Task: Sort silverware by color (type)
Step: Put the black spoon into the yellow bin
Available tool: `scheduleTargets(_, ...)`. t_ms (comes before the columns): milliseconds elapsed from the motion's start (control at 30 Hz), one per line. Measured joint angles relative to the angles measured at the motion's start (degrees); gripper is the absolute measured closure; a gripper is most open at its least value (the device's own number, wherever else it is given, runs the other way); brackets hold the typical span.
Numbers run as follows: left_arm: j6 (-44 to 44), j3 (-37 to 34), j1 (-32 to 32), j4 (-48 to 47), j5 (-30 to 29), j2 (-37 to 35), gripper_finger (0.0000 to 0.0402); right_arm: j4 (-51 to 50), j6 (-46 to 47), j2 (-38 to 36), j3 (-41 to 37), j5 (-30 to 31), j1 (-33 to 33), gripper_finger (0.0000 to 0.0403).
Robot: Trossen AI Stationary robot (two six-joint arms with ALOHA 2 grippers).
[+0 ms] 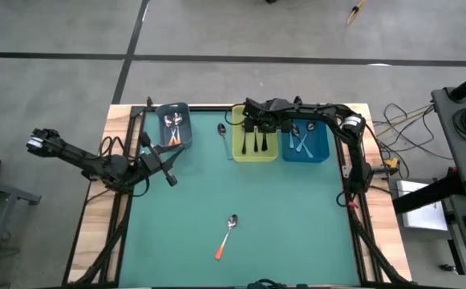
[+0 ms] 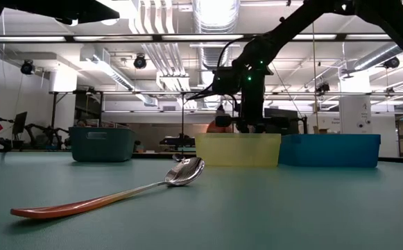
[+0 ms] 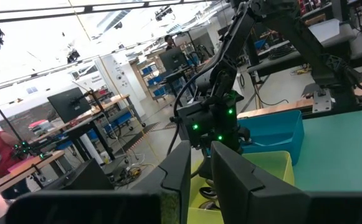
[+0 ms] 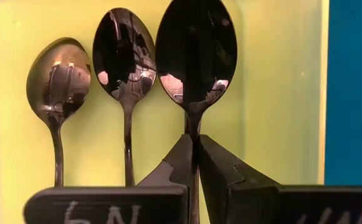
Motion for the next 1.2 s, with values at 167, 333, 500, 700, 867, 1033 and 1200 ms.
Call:
scheduleTargets(167, 0.01, 0.00, 0.01, 0.00, 0.00, 0.00, 0.0355, 0.04, 0.00, 0.00, 0.00, 0.00, 0.00, 0.0394)
scheduleTargets(333, -0.01, 0.00, 0.00, 0.00, 0.00, 0.00, 0.0355, 0.17, -0.02, 0.00, 0.00, 0.00, 0.00, 0.0394)
scheduleTargets(500, 0.01, 0.00, 0.01, 0.00, 0.00, 0.00, 0.0355, 0.20, -0.09, 0.00, 0.00, 0.02, 0.00, 0.0394)
scheduleTargets(700, 0.01, 0.00, 0.01, 0.00, 0.00, 0.00, 0.0355, 0.32, -0.17, 0.00, -0.12, 0.04, 0.00, 0.0394)
scheduleTargets(867, 0.01, 0.00, -0.01, 0.00, 0.00, 0.00, 0.0355, 1.27, -0.17, 0.00, -1.23, 0.03, 0.00, 0.0394)
scheduleTargets(1033, 0.01, 0.00, 0.01, 0.00, 0.00, 0.00, 0.0355, 3.71, -0.15, 0.00, -3.47, 0.02, -0.02, 0.0394)
scheduleTargets(1200, 0.01, 0.00, 0.01, 0.00, 0.00, 0.00, 0.0355, 4.41, -0.15, 0.00, -4.11, 0.00, -0.03, 0.0394)
